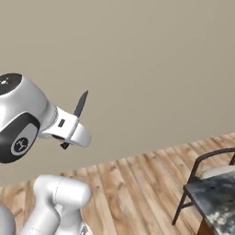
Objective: Retrieve the butter from the fridge and place it on a plate on the dining table. Then retrieve the butter knife by the fridge and place it near the plate.
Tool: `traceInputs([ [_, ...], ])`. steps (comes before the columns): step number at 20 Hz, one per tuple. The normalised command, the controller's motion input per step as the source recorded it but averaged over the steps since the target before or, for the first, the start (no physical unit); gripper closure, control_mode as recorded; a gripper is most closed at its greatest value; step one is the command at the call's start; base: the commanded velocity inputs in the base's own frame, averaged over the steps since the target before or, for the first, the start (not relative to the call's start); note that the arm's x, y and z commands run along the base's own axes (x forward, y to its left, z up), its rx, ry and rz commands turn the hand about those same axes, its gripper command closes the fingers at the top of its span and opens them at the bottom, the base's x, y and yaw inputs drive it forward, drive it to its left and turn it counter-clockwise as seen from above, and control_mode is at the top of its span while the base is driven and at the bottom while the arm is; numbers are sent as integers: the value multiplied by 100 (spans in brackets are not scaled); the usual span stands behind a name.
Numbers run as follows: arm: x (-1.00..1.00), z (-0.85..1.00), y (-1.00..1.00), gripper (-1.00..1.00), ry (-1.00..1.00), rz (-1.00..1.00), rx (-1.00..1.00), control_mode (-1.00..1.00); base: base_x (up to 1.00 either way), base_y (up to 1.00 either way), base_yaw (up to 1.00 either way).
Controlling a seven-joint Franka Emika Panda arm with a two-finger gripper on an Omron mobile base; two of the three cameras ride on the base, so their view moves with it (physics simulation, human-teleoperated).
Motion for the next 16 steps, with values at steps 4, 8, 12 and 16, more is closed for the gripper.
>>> traceInputs([
  [4,0,0,0,100,0,0,0,100,84,0,-58],
  [8,0,0,0,100,0,0,0,100,80,2,-61],
  [12,0,0,0,100,0,0,0,100,81,28,-62],
  [16,0,0,0,100,0,0,0,100,92,57,-59],
])
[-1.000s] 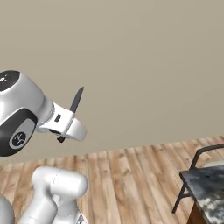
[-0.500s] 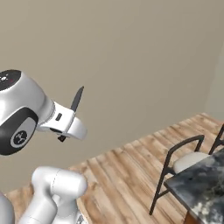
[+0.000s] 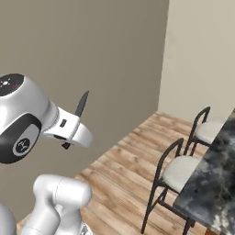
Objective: Retrieve the butter from the fridge and place it on a plate on the dining table. Then retrieve the butter knife by the fridge and place it near the plate.
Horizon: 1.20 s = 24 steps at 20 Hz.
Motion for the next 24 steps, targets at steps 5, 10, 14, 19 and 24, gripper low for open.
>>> traceInputs([
  [5,0,0,0,100,0,0,0,100,100,78,-53],
  [10,0,0,0,100,0,0,0,100,100,62,-53],
  [14,0,0,0,100,0,0,0,100,100,53,-53],
  [19,0,0,0,100,0,0,0,100,100,52,-56],
  [24,0,0,0,100,0,0,0,100,98,46,-60],
])
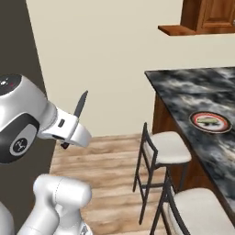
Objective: Retrieve the butter from the fridge and place it on a plate on the dining table. Then retrieve the butter knife by the fridge and place it near the plate.
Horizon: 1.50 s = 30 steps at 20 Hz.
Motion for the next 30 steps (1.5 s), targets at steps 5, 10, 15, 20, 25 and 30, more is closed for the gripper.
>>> traceInputs([
  [5,0,0,0,100,0,0,0,100,88,39,-59],
  [10,0,0,0,100,0,0,0,100,80,50,-59],
  [15,0,0,0,100,0,0,0,100,72,39,-58],
  [20,0,0,0,100,0,0,0,100,54,10,-53],
  [25,0,0,0,100,0,0,0,100,54,1,-51],
  [30,0,0,0,100,0,0,0,100,58,10,-45],
])
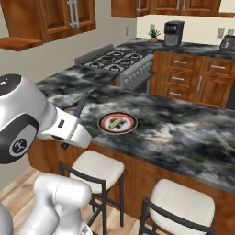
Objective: Retrieve the butter from the fridge and place it on a plate on the dining table. Then retrieve the butter knife by the fridge and place it near the plate.
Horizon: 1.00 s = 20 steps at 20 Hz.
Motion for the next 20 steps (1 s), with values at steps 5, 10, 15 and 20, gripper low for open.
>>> traceInputs([
  [5,0,0,0,100,0,0,0,100,51,29,-37],
  [10,0,0,0,100,0,0,0,100,37,24,-30],
  [15,36,0,1,100,7,-1,0,-100,31,0,-6],
  [20,100,-1,0,100,21,0,0,-100,0,0,0],
])
